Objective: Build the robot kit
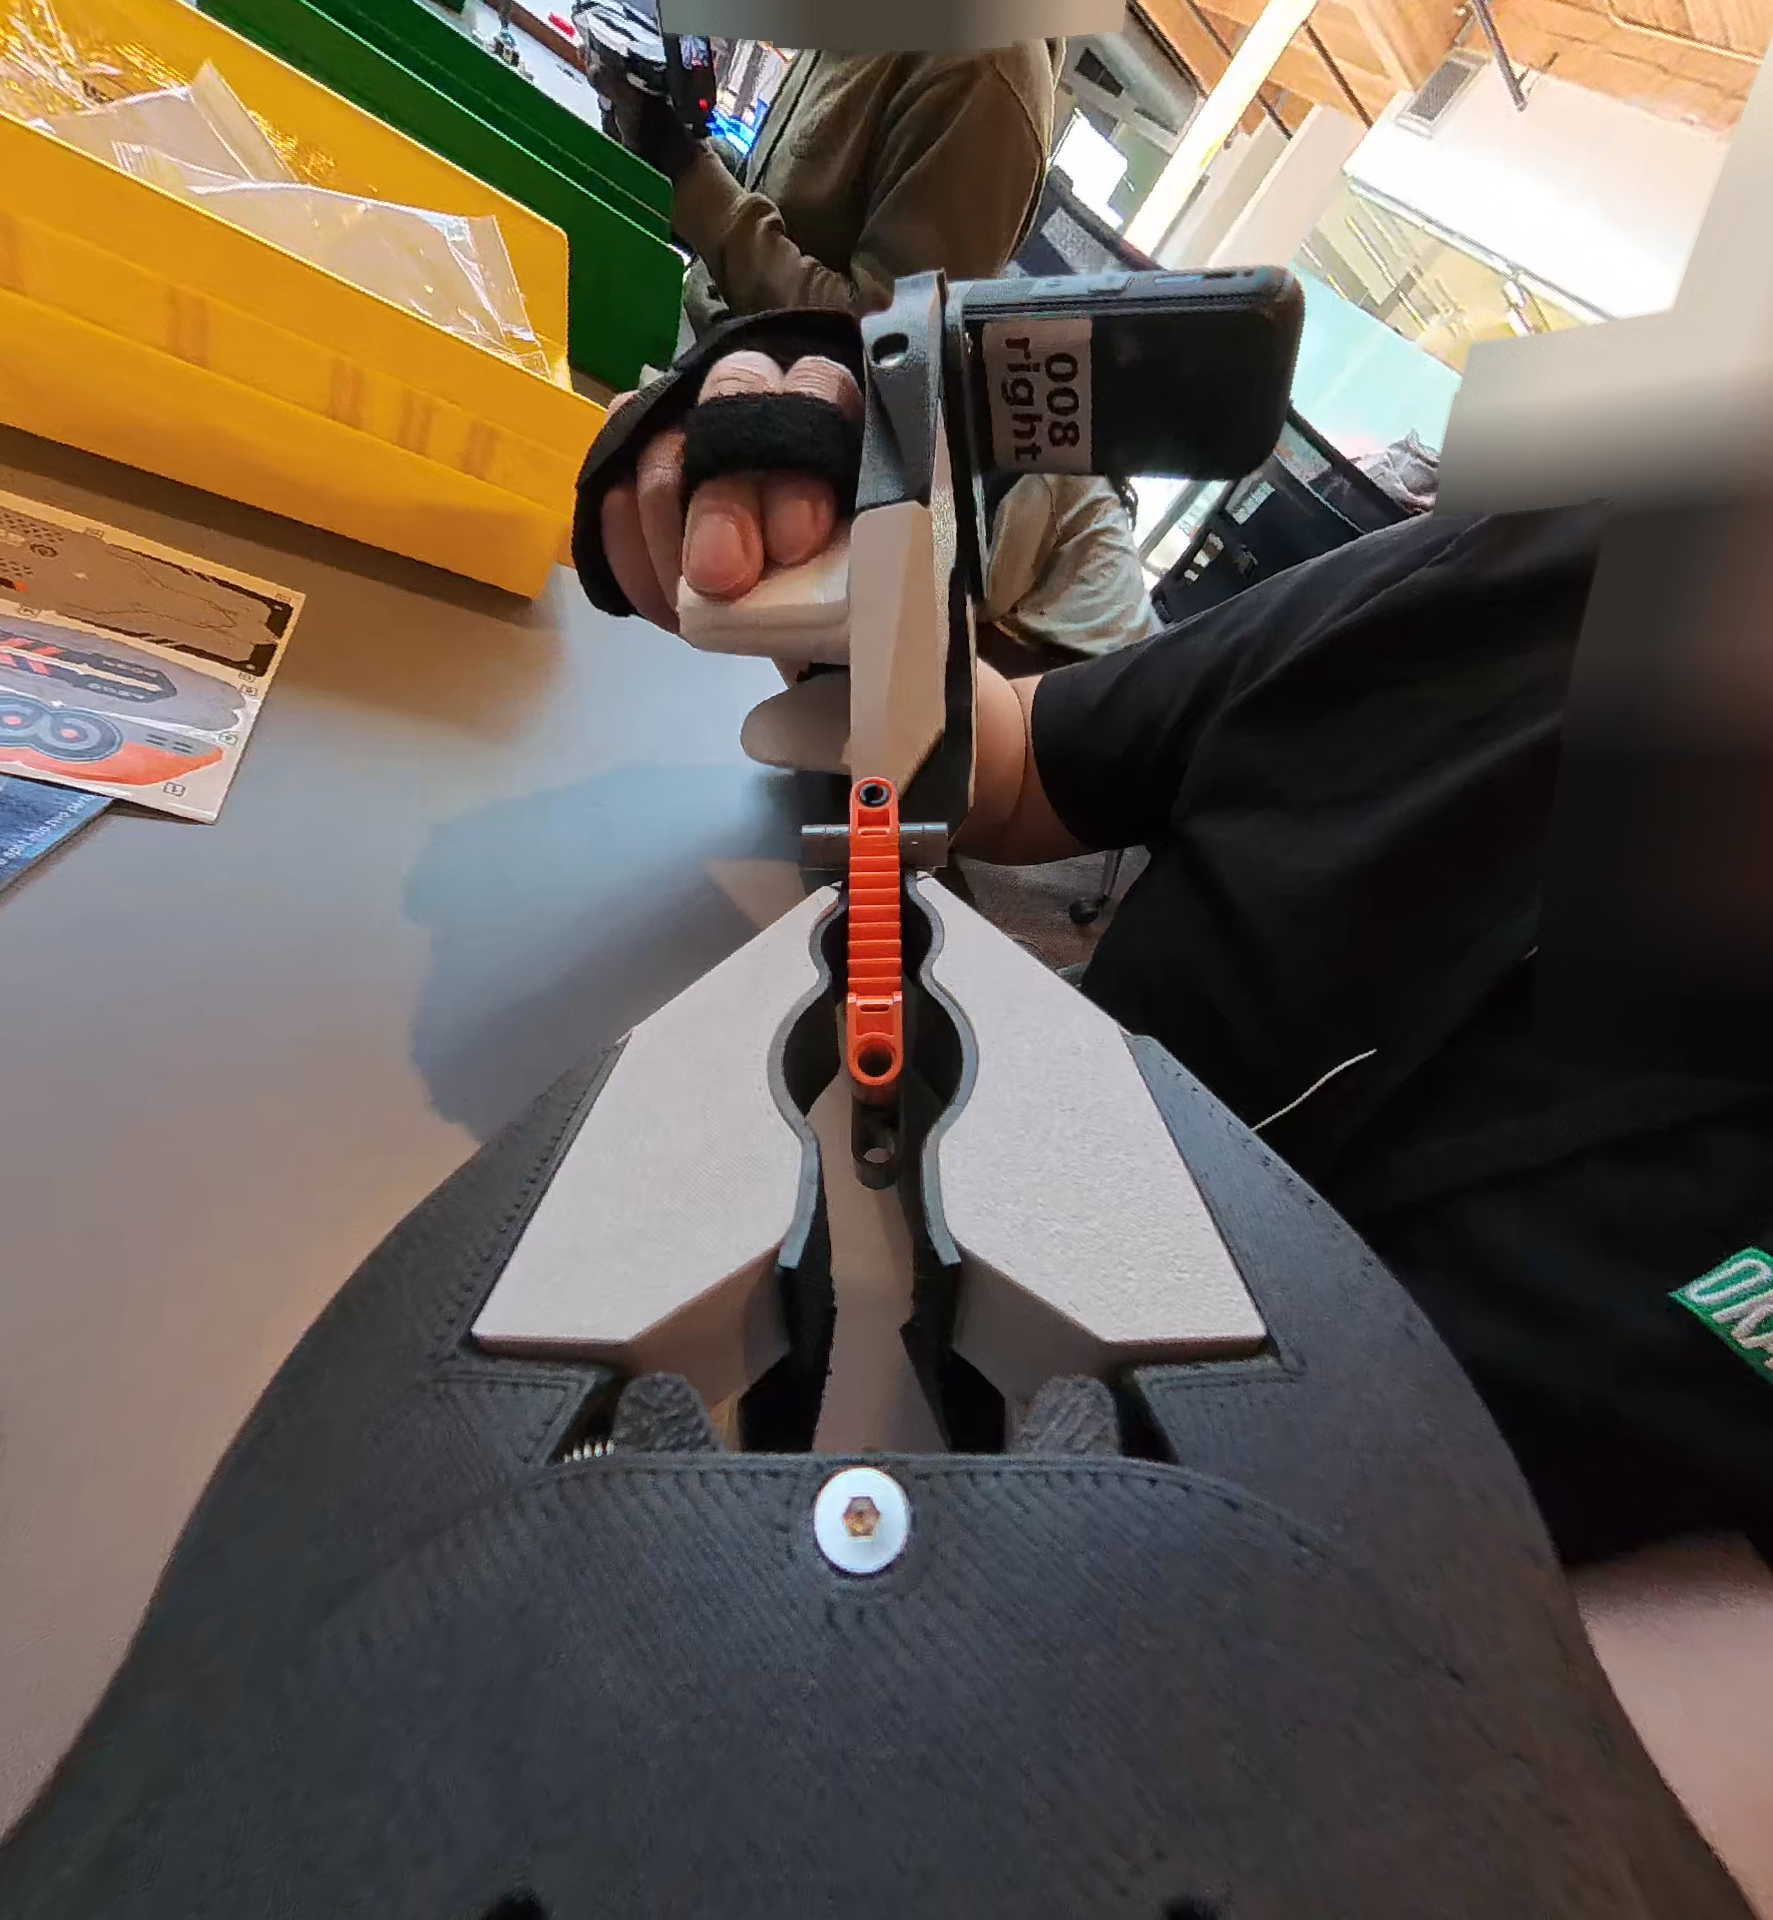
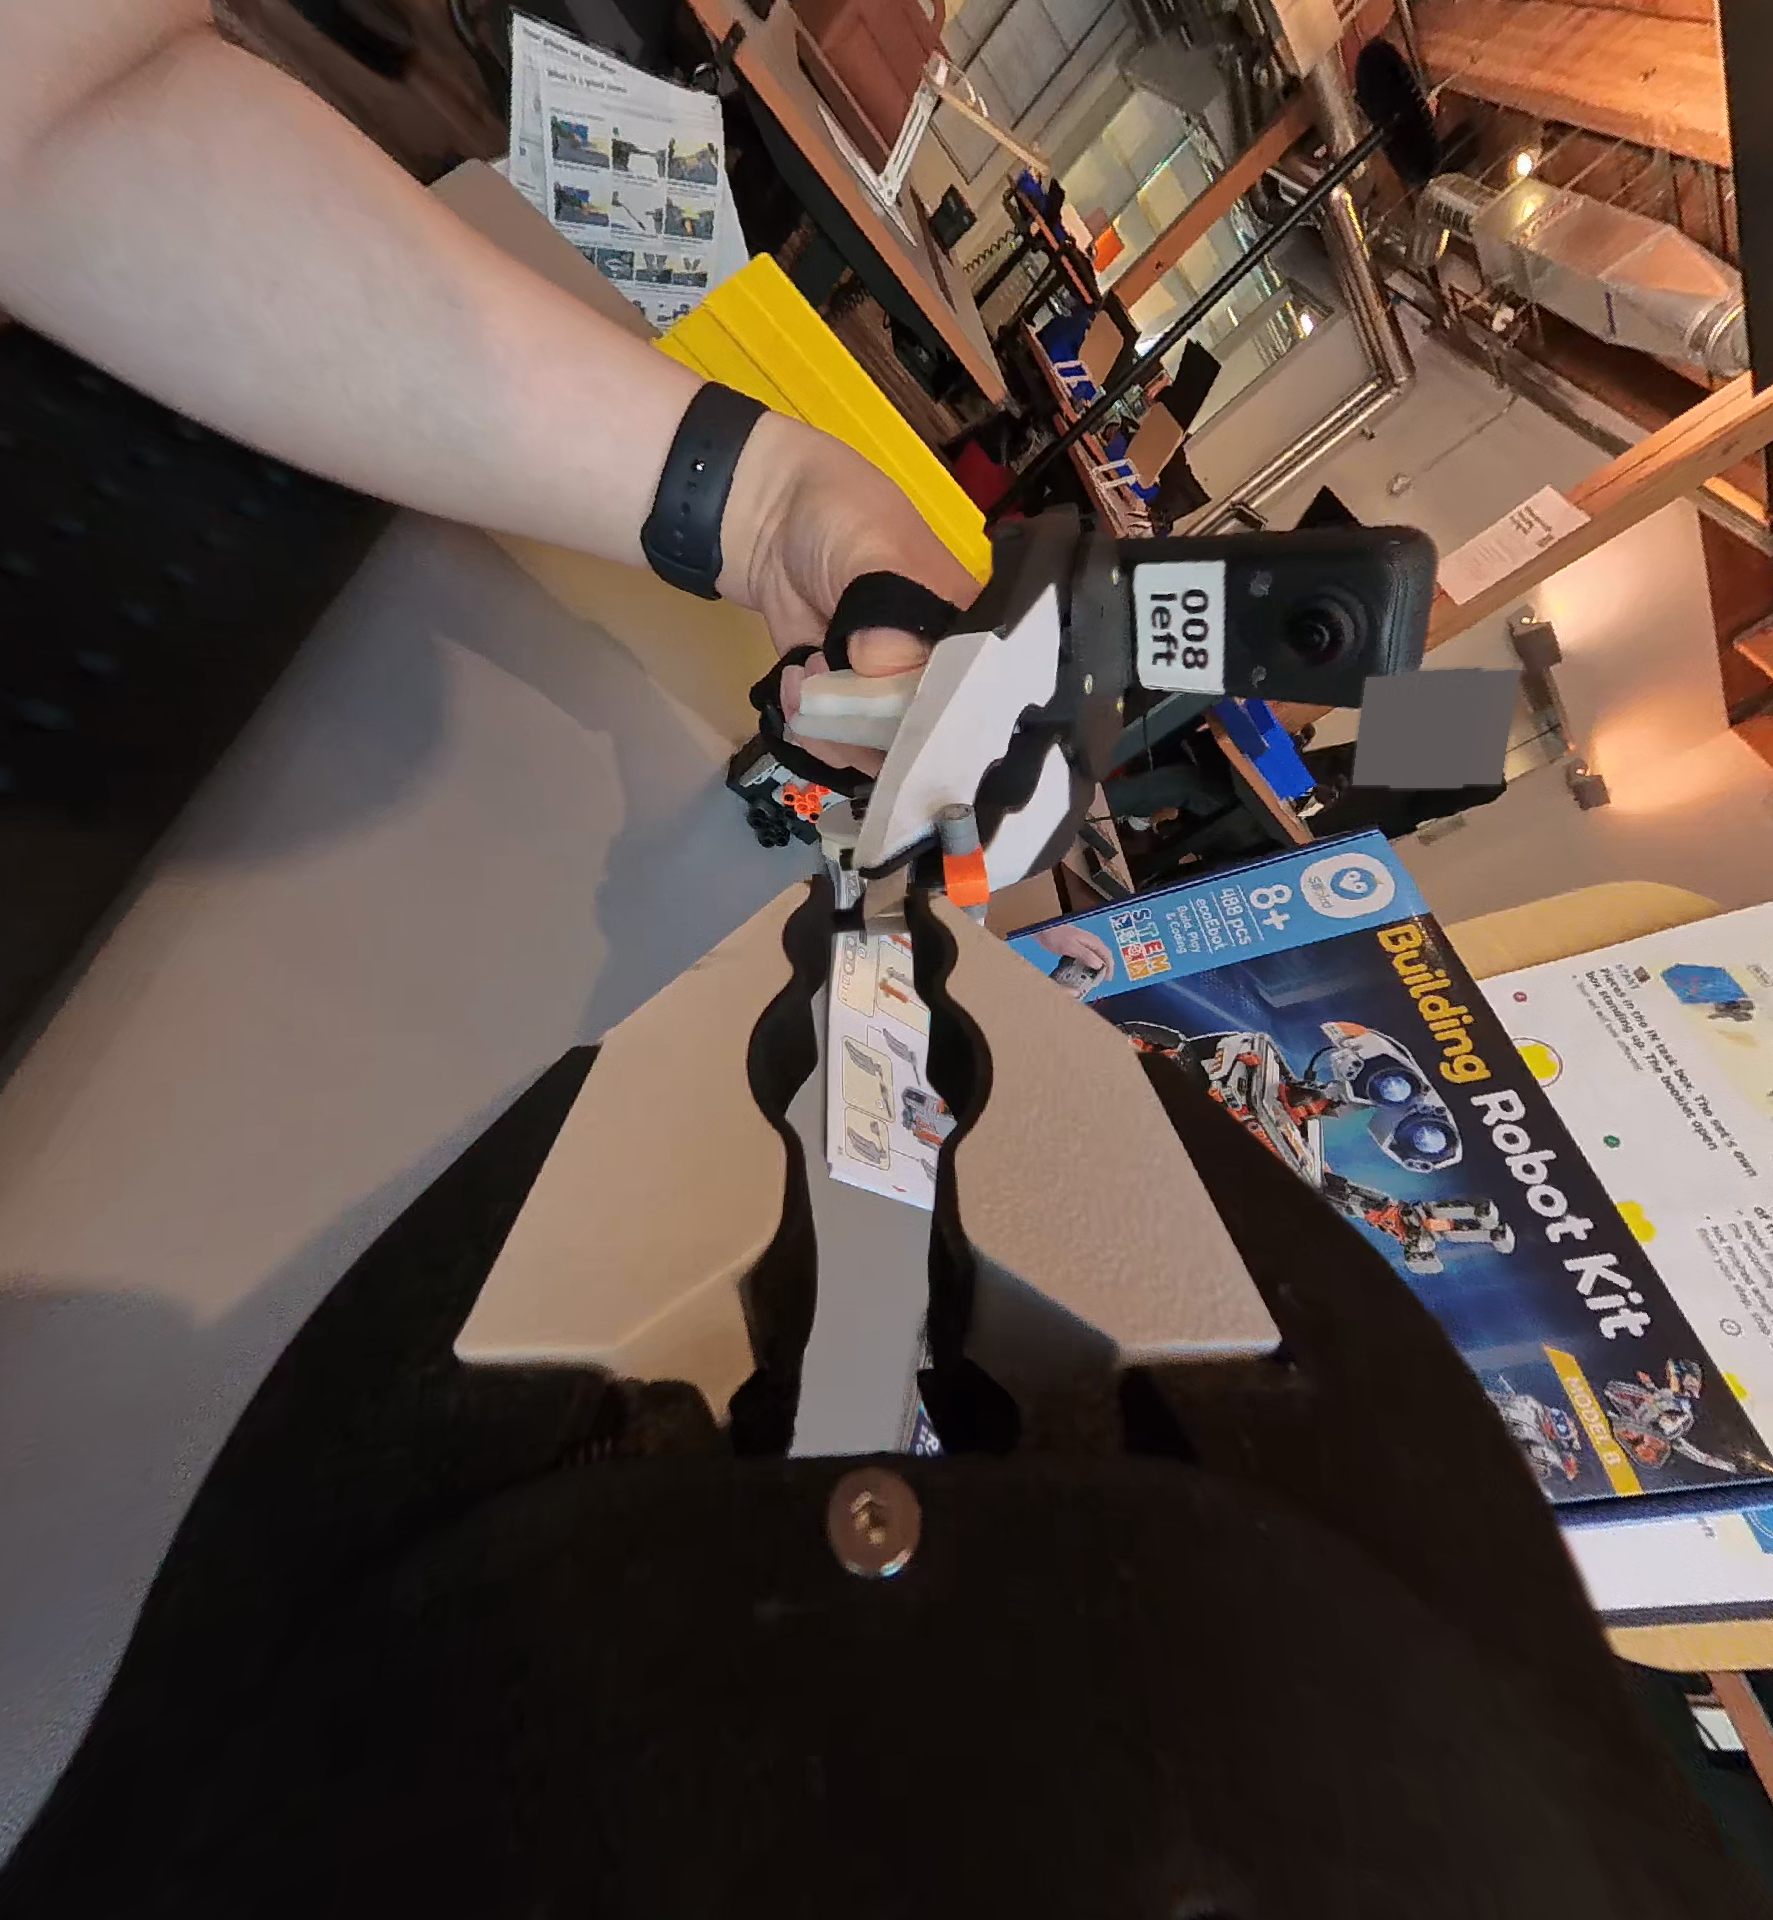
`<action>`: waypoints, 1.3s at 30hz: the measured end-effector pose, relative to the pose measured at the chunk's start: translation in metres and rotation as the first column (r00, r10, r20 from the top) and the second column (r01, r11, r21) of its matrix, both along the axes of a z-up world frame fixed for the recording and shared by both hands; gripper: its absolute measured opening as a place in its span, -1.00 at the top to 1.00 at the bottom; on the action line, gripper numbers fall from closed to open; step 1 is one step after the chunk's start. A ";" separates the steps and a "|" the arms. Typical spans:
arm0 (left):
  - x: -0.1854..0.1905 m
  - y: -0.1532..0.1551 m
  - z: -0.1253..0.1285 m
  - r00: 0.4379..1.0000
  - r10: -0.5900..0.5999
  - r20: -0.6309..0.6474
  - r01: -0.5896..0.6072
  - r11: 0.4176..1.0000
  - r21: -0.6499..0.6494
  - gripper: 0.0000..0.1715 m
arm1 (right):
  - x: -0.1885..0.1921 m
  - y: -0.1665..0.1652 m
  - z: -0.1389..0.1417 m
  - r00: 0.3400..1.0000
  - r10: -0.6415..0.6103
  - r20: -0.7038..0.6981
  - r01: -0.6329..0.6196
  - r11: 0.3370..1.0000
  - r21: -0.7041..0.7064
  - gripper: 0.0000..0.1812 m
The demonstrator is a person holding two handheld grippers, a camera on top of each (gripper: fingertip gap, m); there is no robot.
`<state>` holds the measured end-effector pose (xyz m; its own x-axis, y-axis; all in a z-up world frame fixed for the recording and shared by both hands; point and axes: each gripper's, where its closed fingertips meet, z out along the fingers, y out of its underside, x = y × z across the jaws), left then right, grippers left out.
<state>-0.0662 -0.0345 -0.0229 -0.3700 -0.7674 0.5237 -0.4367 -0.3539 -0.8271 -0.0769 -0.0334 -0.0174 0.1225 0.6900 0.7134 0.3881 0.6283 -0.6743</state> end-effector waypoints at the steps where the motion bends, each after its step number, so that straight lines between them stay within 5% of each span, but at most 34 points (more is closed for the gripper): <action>1: 0.000 0.000 -0.001 1.000 -0.002 -0.004 0.002 1.000 0.001 0.94 | 0.000 0.000 -0.001 1.000 -0.004 0.009 0.004 1.000 0.002 0.87; 17: 0.002 0.001 0.003 0.999 0.005 0.038 -0.008 0.997 0.078 0.95 | 0.001 0.002 0.003 0.999 -0.038 0.025 0.035 0.996 0.088 0.88; 39: 0.006 0.008 -0.015 0.999 0.028 -0.046 -0.028 1.000 0.008 0.95 | 0.005 0.011 -0.015 0.987 -0.092 0.135 0.075 0.989 0.129 0.94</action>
